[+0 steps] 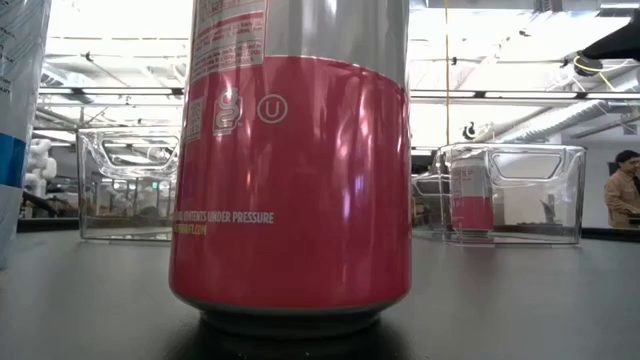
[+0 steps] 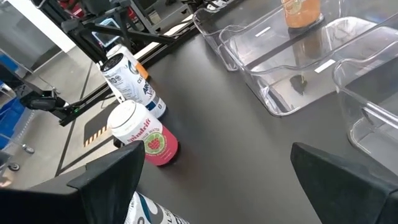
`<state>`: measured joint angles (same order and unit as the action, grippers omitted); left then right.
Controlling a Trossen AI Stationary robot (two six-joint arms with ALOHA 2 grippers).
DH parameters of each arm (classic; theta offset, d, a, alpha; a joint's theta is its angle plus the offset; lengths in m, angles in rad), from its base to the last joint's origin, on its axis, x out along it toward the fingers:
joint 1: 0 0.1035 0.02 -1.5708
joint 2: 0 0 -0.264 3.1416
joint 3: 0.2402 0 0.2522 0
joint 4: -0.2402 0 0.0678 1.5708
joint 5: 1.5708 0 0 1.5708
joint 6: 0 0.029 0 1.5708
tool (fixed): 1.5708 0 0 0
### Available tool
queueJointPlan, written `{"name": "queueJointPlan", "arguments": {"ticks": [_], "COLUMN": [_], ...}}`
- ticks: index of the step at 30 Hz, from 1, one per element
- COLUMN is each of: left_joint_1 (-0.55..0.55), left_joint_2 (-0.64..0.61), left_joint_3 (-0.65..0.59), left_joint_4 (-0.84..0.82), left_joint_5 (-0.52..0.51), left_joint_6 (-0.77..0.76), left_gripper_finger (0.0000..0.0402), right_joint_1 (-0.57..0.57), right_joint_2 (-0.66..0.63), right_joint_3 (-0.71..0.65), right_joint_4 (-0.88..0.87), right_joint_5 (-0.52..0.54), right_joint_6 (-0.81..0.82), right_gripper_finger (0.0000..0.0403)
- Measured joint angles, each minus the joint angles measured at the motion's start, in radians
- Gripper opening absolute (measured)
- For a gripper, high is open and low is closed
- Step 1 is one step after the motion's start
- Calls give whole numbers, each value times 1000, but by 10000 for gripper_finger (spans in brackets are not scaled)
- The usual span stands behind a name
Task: Sort soda cans
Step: Put the bottom orange/white soda can into the left transparent bin
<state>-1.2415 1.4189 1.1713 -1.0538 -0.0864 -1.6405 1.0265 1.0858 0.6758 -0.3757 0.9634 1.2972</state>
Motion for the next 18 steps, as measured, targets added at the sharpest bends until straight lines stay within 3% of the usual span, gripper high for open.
{"name": "queueJointPlan", "arguments": {"ticks": [18], "left_joint_1": [0], "left_joint_2": [0], "left_joint_3": [0], "left_joint_4": [30], "left_joint_5": [8], "left_joint_6": [29], "left_gripper_finger": [388], "right_joint_1": [0], "right_joint_2": [96], "right_joint_3": [0], "right_joint_4": [59], "right_joint_5": [0], "right_joint_6": [0], "right_gripper_finger": [396]}}
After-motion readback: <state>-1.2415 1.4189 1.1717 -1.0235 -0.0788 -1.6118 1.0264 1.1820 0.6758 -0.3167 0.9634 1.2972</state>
